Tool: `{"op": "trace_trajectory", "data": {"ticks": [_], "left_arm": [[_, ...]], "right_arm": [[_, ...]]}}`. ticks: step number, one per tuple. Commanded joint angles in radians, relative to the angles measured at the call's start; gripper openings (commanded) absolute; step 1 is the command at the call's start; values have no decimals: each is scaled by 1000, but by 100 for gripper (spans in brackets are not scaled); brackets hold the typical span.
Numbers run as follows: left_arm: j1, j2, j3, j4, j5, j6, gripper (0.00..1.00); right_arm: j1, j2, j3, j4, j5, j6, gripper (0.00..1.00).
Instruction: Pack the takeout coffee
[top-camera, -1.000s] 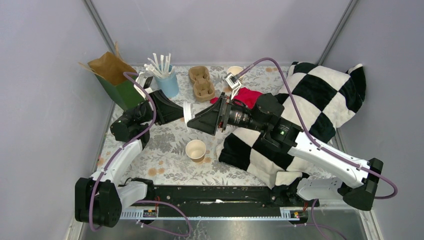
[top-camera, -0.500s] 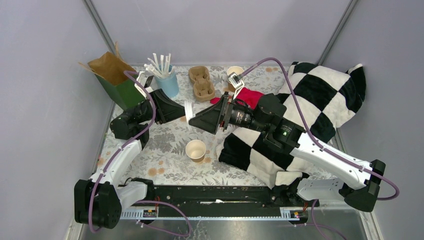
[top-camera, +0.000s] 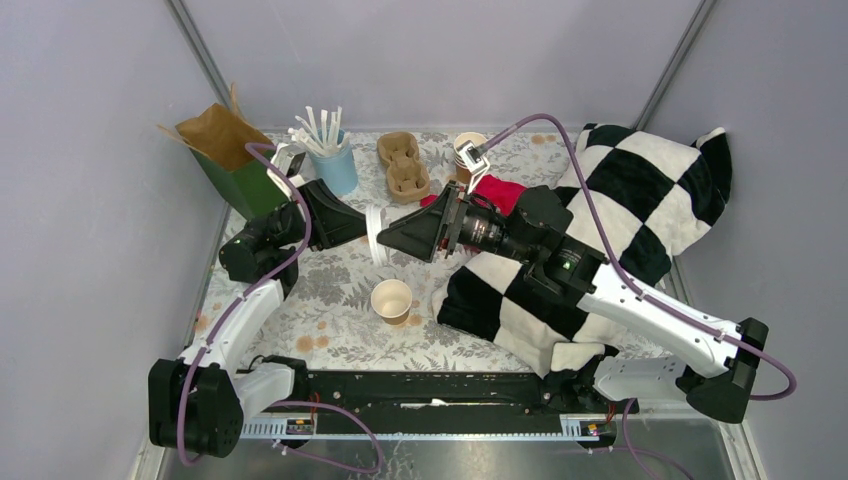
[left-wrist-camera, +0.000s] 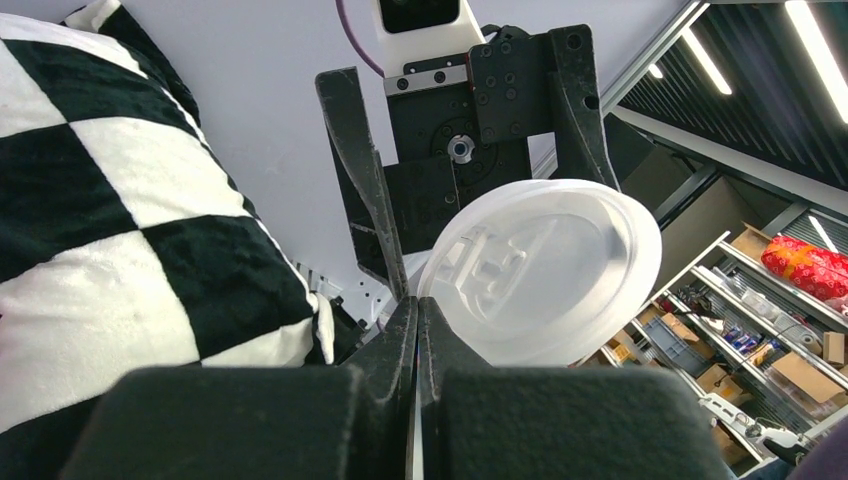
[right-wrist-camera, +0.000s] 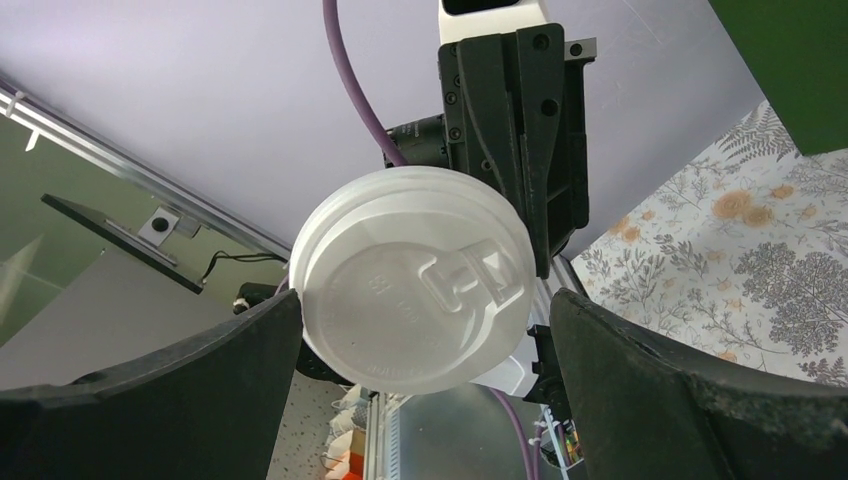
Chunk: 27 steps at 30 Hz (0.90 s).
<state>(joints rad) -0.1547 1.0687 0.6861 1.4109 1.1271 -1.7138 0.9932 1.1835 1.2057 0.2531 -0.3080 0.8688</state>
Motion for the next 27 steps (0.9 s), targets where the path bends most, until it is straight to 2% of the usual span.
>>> {"op": "trace_trajectory", "data": {"ticks": [1, 16, 27], "left_arm": [[-3, -7, 32, 59, 10, -3, 0], [-3, -7, 35, 9, 2, 32, 0], [-3, -9, 43, -25, -1, 51, 0]], "right_arm": [[-13, 14, 15, 64, -20, 20, 100], [-17, 15, -5, 88, -31, 40, 100], [-21, 15, -11, 91, -31, 46, 94]]}}
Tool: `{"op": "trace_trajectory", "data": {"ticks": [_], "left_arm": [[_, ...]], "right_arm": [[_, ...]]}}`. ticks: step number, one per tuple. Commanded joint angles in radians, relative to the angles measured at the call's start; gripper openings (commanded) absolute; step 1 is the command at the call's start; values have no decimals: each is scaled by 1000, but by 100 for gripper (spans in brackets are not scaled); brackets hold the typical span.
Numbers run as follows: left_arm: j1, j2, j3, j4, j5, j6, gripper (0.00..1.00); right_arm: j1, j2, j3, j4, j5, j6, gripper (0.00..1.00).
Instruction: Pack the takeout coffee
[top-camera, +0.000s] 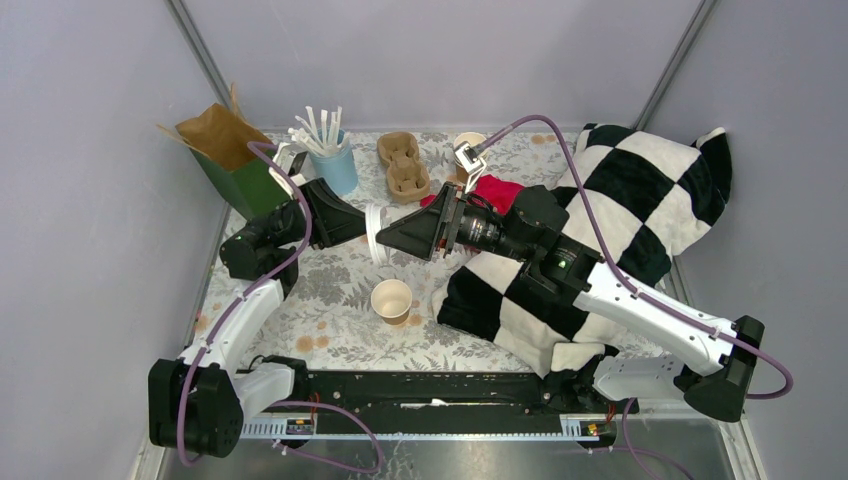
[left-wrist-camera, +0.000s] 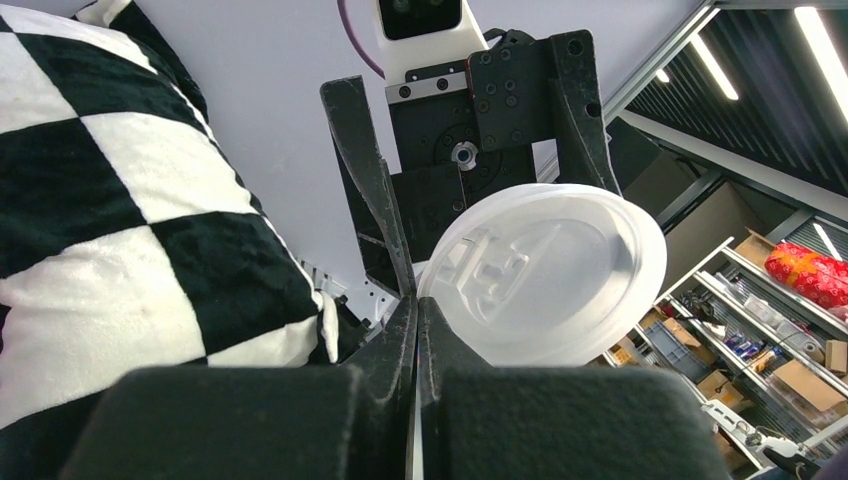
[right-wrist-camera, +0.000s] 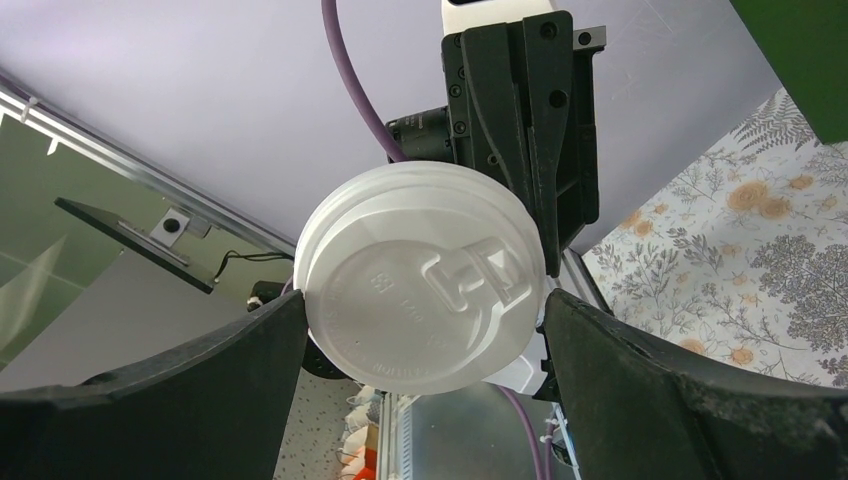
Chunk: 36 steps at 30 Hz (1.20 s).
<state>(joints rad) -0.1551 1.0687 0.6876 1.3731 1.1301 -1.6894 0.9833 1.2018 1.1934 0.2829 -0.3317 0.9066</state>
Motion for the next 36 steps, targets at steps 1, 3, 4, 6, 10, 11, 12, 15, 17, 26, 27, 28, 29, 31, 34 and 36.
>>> {"op": "trace_trajectory", "data": {"ticks": [1, 3, 4, 6, 10, 11, 12, 15, 17, 26, 27, 28, 29, 31, 34, 36], "left_arm": [[-3, -9, 42, 12, -3, 27, 0], [-2, -10, 43, 11, -4, 28, 0], [-3, -10, 43, 9, -4, 29, 0], [-2, -11, 41, 6, -4, 30, 0], [-3, -13, 41, -2, -3, 34, 0], [-3, -13, 41, -5, -3, 35, 0], [-3, -13, 41, -9, -4, 36, 0], [-3, -15, 40, -26, -3, 47, 0], [-3, -16, 40, -40, -1, 55, 0], [-1, -22, 38, -84, 3, 82, 19], [-1, -26, 35, -96, 3, 91, 19], [-1, -30, 34, -108, 2, 100, 21], [-1, -35, 33, -123, 2, 110, 23], [0, -42, 31, -160, 4, 134, 30], [24, -60, 27, -210, 8, 166, 41], [56, -76, 17, -230, 13, 178, 51]], "right_arm": [[-11, -4, 2, 62, -7, 9, 93], [-11, -4, 2, 61, -8, 10, 92], [-11, -4, 2, 61, -9, 11, 92], [-12, -4, 2, 62, -8, 12, 92], [-12, -4, 0, 67, -10, 15, 90], [-13, -4, 0, 68, -10, 15, 90], [-12, -5, -1, 70, -10, 16, 90], [-13, -7, -5, 74, -8, 20, 89], [-14, -7, -7, 76, -8, 22, 88], [-22, -11, -23, 84, -7, 30, 88], [-23, -11, -24, 85, -6, 32, 88], [-24, -12, -25, 85, -6, 32, 88], [-25, -13, -26, 86, -6, 32, 88], [-27, -17, -30, 86, -5, 34, 88], [-31, -27, -37, 82, 5, 33, 88], [-38, -35, -46, 73, 14, 29, 88]]}}
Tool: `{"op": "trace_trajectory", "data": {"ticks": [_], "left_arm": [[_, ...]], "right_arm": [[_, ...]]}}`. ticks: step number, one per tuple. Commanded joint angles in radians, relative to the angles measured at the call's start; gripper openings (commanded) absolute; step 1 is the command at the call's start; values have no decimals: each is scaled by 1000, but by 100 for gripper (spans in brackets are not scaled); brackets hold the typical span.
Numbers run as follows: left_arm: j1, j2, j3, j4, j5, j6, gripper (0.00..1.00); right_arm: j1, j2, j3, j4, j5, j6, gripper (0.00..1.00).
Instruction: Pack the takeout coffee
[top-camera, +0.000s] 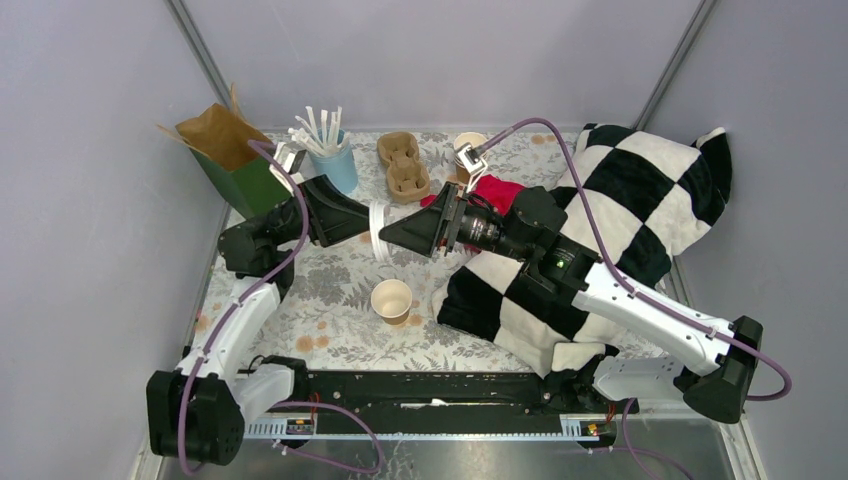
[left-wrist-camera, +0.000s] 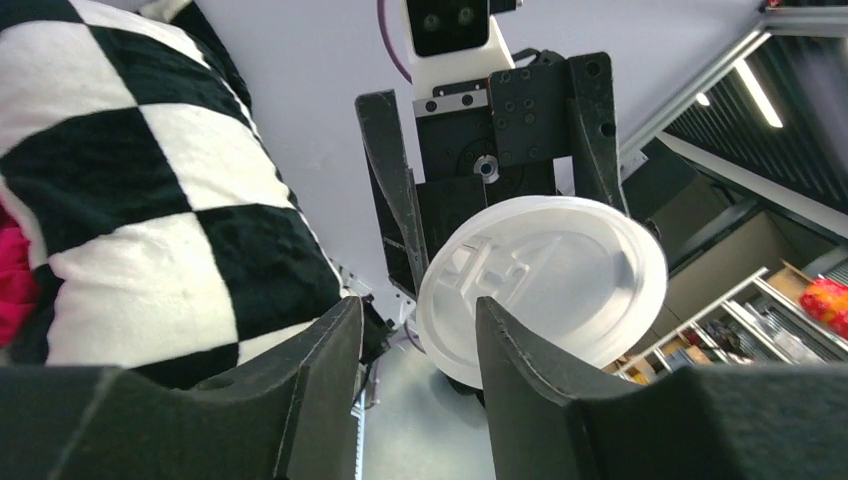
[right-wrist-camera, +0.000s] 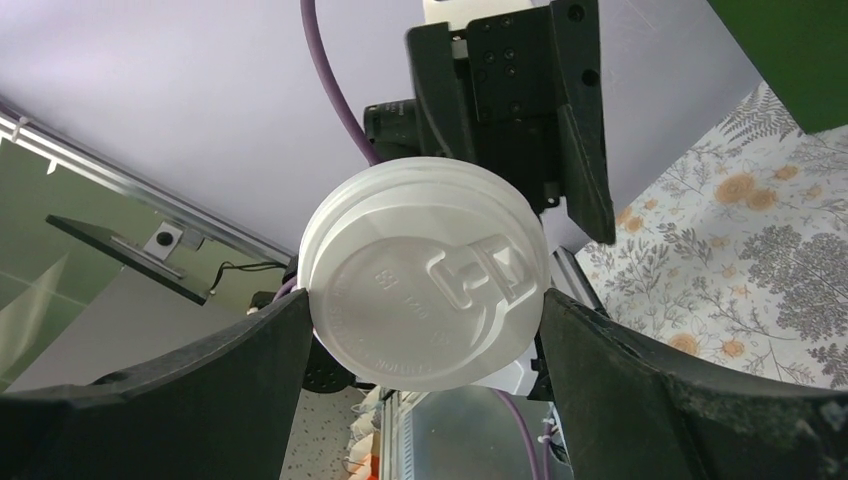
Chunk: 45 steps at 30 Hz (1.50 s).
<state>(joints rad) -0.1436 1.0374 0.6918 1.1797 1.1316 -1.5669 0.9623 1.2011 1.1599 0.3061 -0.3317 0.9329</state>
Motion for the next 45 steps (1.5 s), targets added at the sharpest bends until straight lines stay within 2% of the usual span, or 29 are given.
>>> {"op": "trace_trajectory", "data": {"ticks": [1, 3, 5, 6, 7, 8, 9, 10, 12, 14, 16, 19, 22, 28, 31, 36, 39, 45], "left_arm": [[64, -52, 7, -48, 18, 60, 53], [99, -68, -6, -72, 38, 66, 60], [128, -99, -15, -183, 52, 129, 64], [134, -121, -10, -312, 47, 204, 67], [138, -149, 12, -533, 16, 349, 70], [141, -170, 67, -858, -49, 536, 75], [142, -178, 146, -1160, -169, 819, 83], [142, -171, 226, -1426, -305, 962, 85], [142, -124, 378, -1768, -656, 1091, 89], [143, -77, 492, -1946, -899, 1131, 90], [142, -85, 530, -1974, -1010, 1136, 90], [142, -163, 482, -1914, -1123, 1122, 90], [142, -184, 421, -1865, -1129, 1138, 90], [142, -156, 296, -1816, -1215, 1156, 90], [142, -150, 259, -1799, -1244, 1148, 95], [142, -161, 191, -1754, -1293, 1137, 97], [142, -153, 201, -1762, -1333, 1138, 99], [142, -149, 199, -1761, -1350, 1133, 99]], "right_arm": [[-22, -38, -18, 46, 17, 1, 88], [-40, -44, -29, 26, 22, -12, 88], [-60, -52, -40, -22, 41, -45, 88], [-66, -57, -41, -62, 59, -73, 88], [-69, -62, -41, -107, 85, -112, 88], [-69, -66, -36, -165, 114, -159, 88], [-70, -65, -29, -227, 144, -203, 88], [-70, -62, -21, -284, 176, -247, 88], [-70, -46, 0, -407, 223, -328, 89], [-68, -8, 30, -500, 238, -401, 89], [-53, 52, 77, -588, 251, -461, 89], [26, 195, 182, -726, 386, -557, 89], [108, 355, 320, -876, 509, -604, 88], [194, 595, 548, -1049, 638, -643, 87], [221, 692, 673, -1164, 661, -647, 87], [242, 780, 769, -1256, 650, -635, 87], [254, 805, 805, -1296, 653, -622, 87], [262, 832, 798, -1309, 643, -612, 88]]}}
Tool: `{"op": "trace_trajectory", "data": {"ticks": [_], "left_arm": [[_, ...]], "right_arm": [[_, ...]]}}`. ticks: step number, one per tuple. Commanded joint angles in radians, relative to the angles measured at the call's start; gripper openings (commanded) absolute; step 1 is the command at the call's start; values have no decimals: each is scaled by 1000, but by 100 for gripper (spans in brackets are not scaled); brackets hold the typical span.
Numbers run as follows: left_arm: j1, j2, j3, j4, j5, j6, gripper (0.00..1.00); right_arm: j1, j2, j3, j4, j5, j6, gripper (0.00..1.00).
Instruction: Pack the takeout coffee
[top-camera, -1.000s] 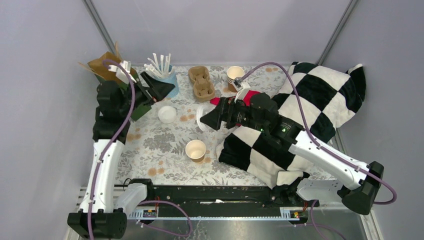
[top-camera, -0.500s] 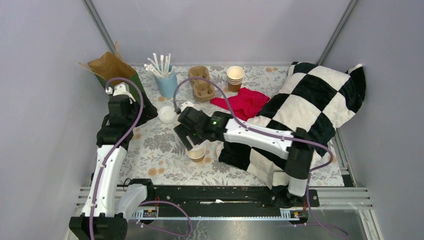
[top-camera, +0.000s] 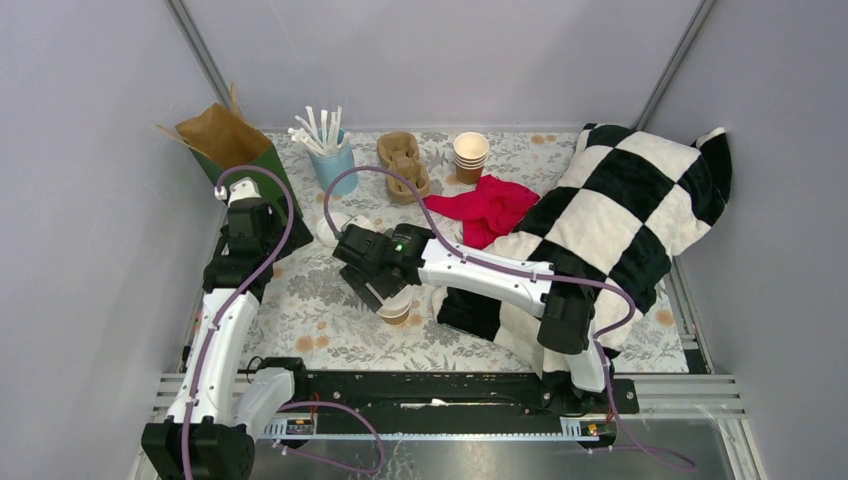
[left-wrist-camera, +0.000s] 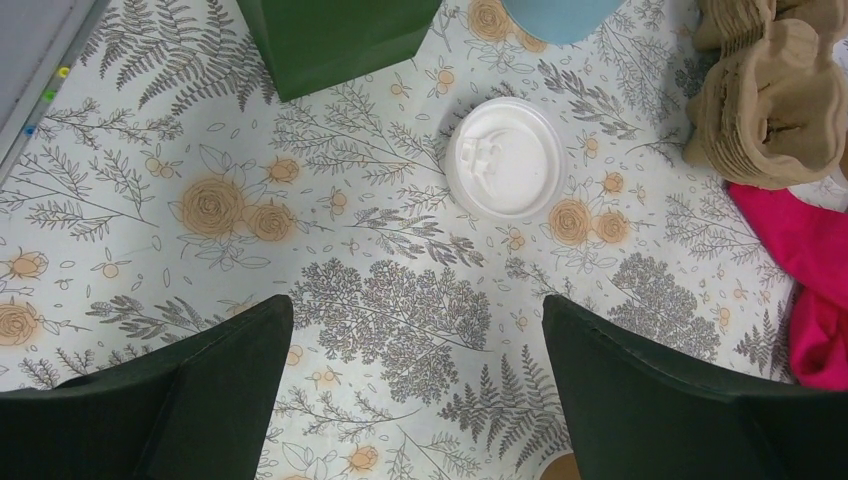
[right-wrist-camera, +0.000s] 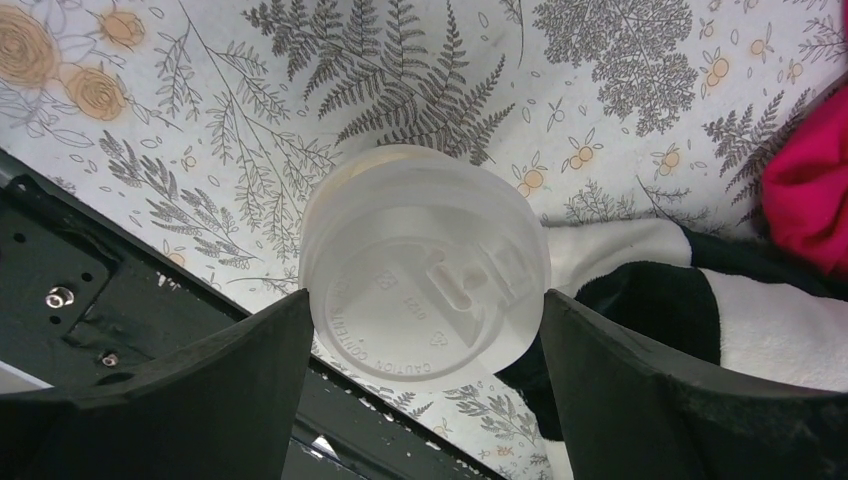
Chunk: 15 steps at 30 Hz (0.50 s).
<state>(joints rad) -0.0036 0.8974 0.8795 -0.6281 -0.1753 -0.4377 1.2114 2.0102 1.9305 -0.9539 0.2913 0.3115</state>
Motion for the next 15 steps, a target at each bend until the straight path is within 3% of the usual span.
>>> {"op": "trace_trajectory", "data": {"ticks": [1, 15], "left_arm": [[1, -10, 12, 46, -42, 4, 99], [-16, -12, 10, 48, -39, 10, 99]], "right_arm": [[15, 27, 26, -43, 19, 9, 88], [17, 73, 27, -23, 15, 7, 90]]}}
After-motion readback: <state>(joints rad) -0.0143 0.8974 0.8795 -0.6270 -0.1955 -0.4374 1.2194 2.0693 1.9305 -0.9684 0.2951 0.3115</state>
